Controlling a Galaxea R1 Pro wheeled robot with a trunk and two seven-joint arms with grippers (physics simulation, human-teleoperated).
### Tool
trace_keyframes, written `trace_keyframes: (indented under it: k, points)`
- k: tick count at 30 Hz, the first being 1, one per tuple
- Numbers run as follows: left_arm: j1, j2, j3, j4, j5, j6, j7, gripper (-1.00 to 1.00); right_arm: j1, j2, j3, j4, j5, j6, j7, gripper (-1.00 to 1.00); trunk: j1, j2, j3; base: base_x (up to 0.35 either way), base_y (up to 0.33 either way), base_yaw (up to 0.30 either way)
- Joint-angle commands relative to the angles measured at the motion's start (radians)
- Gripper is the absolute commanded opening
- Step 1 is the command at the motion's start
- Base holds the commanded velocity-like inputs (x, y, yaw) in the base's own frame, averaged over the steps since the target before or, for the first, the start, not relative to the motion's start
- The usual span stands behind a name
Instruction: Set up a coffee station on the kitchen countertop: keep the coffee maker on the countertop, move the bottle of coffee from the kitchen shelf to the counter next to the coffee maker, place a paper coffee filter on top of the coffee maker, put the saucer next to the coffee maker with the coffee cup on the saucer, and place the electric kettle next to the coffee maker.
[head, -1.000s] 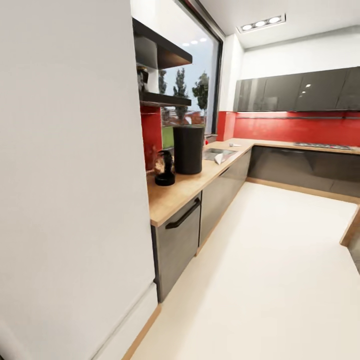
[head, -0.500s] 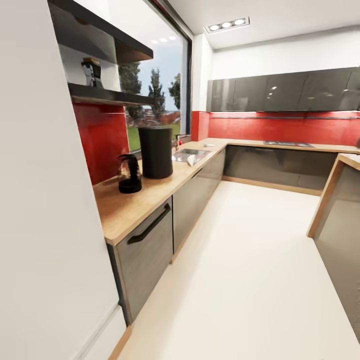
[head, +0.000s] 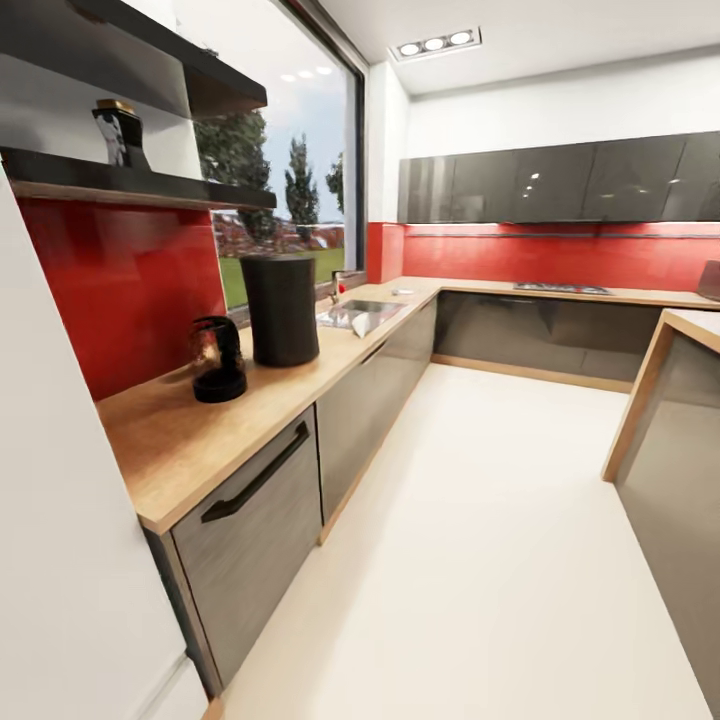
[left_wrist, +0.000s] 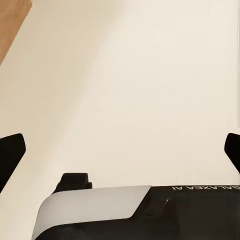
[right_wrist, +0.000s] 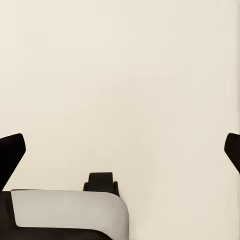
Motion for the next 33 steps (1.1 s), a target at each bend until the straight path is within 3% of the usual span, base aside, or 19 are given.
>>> trace_keyframes:
  k: [1,15,33]
  points:
    - [0.0,0.0,0.001,-0.001,-0.001,-0.002,0.0,1.0,0.0,0.0,0.001,0.0,0.0,-0.003,0.0,1.0,0.001,0.0,-0.001,0.31,-0.033,-0.024]
    - [0.0,0.0,0.001,-0.001,0.0,-0.002,0.0,1.0,0.0,0.0,0.001,0.0,0.002,-0.003,0.0,1.0,0.001,0.0,-0.001,0.317,-0.022,-0.243]
    - [0.0,0.0,0.001,-0.001,-0.001,-0.002,0.0,1.0,0.0,0.0,0.001,0.001,0.0,-0.003,-0.001,1.0,0.001,0.0,-0.001,0.302,-0.149,-0.233]
